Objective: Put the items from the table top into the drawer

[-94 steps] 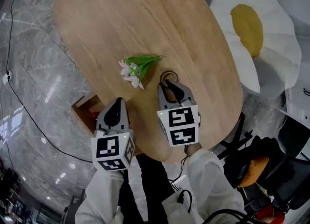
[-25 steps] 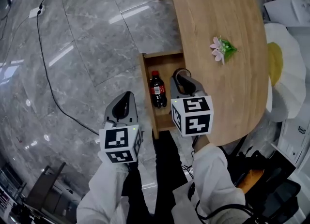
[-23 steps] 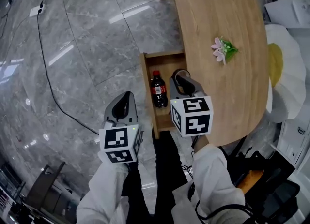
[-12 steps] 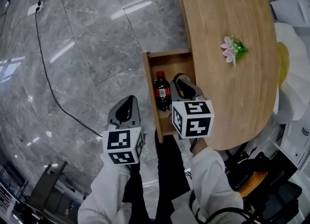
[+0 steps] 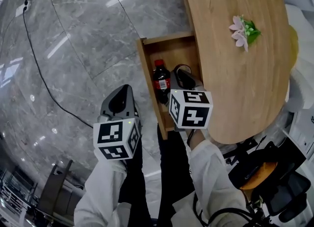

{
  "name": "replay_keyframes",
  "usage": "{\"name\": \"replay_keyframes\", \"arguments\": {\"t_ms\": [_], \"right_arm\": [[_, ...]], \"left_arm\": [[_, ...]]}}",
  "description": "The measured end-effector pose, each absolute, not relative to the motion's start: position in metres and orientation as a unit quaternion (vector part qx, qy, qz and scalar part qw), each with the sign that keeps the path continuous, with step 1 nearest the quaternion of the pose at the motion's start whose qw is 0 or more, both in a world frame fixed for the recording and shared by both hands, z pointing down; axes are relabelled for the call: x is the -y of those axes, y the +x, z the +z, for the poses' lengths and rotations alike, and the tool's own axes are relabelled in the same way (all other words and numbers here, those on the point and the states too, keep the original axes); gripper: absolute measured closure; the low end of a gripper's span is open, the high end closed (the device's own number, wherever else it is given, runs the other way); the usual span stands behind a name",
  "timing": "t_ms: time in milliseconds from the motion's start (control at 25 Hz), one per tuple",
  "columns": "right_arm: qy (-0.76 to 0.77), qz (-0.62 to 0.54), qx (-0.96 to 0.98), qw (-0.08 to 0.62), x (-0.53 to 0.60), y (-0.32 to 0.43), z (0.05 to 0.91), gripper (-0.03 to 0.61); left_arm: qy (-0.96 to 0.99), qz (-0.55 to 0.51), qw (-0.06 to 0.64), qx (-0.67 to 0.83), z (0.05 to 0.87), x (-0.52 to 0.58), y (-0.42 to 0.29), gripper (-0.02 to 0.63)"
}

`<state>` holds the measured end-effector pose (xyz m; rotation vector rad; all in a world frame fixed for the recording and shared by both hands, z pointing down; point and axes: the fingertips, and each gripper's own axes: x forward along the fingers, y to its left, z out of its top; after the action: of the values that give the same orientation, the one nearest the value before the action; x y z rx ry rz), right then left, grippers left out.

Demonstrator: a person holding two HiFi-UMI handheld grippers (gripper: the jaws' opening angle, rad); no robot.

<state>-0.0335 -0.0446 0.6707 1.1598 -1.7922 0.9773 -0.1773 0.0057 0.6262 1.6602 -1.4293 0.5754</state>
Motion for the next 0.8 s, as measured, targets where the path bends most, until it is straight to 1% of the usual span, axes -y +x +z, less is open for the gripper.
{"name": "replay_keyframes", "arguments": {"t_ms": [200,320,800], "right_arm": [[0.471,0.388,0.693,0.384,0.039,-0.026,0.673,0.476],[0.473,0.384,0.694,0.385,0.038,-0.024,0.671,0.462],[0.481,0.383,0.7,0.362,0.034,-0.023,0.65,0.457]], "left_arm": [[0.666,0.229,0.424,0.569,0.622,-0.004,-0.174,0.62],[0.671,0.226,0.422,0.566,0.618,-0.003,-0.168,0.62],[0.681,0.223,0.414,0.561,0.606,-0.011,-0.159,0.62]]}}
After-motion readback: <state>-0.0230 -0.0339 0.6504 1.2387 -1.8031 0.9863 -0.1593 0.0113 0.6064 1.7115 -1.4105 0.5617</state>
